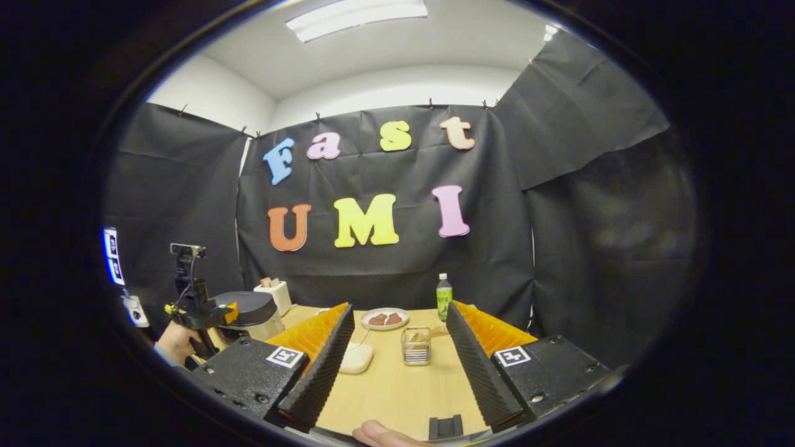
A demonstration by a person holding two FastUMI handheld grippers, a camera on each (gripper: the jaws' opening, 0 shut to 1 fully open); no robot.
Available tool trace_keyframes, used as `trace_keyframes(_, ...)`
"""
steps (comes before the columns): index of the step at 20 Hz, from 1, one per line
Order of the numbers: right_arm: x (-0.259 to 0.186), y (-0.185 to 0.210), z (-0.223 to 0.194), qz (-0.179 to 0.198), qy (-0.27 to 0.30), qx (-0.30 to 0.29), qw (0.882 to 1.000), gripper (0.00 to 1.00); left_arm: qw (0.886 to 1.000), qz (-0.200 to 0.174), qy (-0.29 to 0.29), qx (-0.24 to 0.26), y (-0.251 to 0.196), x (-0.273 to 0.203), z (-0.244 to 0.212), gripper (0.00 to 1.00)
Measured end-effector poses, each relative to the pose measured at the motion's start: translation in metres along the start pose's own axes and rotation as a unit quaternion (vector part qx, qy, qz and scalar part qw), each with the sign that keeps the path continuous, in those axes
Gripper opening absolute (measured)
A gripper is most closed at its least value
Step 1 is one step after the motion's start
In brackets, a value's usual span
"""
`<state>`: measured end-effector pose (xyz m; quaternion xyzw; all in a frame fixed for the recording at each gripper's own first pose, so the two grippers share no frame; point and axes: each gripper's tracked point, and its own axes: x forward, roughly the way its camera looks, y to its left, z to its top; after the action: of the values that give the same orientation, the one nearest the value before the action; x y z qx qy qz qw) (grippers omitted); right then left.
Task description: Close the left gripper, press the button to open the rice cooker; take a wooden spoon from the chopstick holder with the right hand, scoop a spoonful of rice and pour it into the rice cooker, then put the wooden spoon back into the chopstick holder.
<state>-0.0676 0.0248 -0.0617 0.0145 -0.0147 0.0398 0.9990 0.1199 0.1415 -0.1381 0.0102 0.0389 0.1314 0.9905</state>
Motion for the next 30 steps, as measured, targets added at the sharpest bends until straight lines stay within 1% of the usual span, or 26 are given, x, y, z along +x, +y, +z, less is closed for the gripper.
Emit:
trace_keyframes(1, 0.001, 0.001, -0.003, 0.001, 0.004, 0.001, 1.0, 0.95, 1.0, -0.003, 0.006, -0.002, -0.004, -0.011, 0.006, 0.97)
trace_keyframes(3, 0.006, -0.001, -0.005, -0.002, 0.01, 0.001, 1.0, 0.98, 1.0, -0.006, 0.013, 0.006, -0.009, -0.033, 0.017, 0.98)
trace_keyframes(4, 0.008, -0.001, -0.005, -0.004, 0.012, 0.0, 1.0, 0.96, 1.0, -0.004, 0.016, 0.01, -0.01, -0.044, 0.024, 0.97)
trace_keyframes(8, 0.009, 0.007, -0.003, -0.004, 0.014, -0.015, 1.0, 0.96, 1.0, -0.026, 0.012, -0.01, -0.03, -0.094, 0.051, 0.98)
trace_keyframes(12, 0.009, 0.019, 0.0, -0.012, 0.015, -0.02, 1.0, 0.96, 0.998, -0.048, 0.024, -0.015, -0.043, -0.138, 0.047, 0.98)
trace_keyframes(16, 0.006, 0.041, 0.001, 0.003, 0.014, -0.043, 0.999, 0.96, 0.998, -0.048, 0.014, -0.027, -0.049, -0.174, 0.042, 0.97)
trace_keyframes(19, 0.005, 0.047, 0.003, 0.001, 0.009, -0.051, 0.999, 0.96, 0.999, -0.039, -0.014, -0.007, -0.045, -0.196, 0.051, 0.98)
trace_keyframes(20, 0.005, 0.052, 0.003, 0.004, 0.009, -0.056, 0.998, 0.96, 0.999, -0.048, -0.022, 0.001, -0.05, -0.202, 0.059, 0.98)
trace_keyframes(22, 0.006, 0.056, 0.005, 0.005, 0.007, -0.065, 0.998, 0.96, 0.997, -0.061, -0.055, -0.003, -0.06, -0.217, 0.074, 0.97)
trace_keyframes(23, 0.006, 0.057, 0.007, 0.001, 0.003, -0.067, 0.998, 0.96, 0.995, -0.077, -0.059, 0.001, -0.067, -0.224, 0.076, 0.97)
trace_keyframes(24, 0.007, 0.058, 0.008, -0.001, 0.001, -0.069, 0.998, 0.96, 0.994, -0.083, -0.064, 0.007, -0.071, -0.23, 0.079, 0.97)
trace_keyframes(27, 0.009, 0.062, 0.008, -0.007, 0.003, -0.074, 0.997, 0.95, 0.991, -0.077, -0.103, 0.039, -0.069, -0.244, 0.096, 0.96)
trace_keyframes(28, 0.01, 0.063, 0.008, -0.009, 0.004, -0.077, 0.997, 0.97, 0.989, -0.08, -0.117, 0.044, -0.07, -0.248, 0.102, 0.95)
trace_keyframes(30, 0.011, 0.067, 0.007, -0.01, 0.007, -0.078, 0.997, 0.96, 0.987, -0.084, -0.134, 0.039, -0.071, -0.255, 0.109, 0.95)
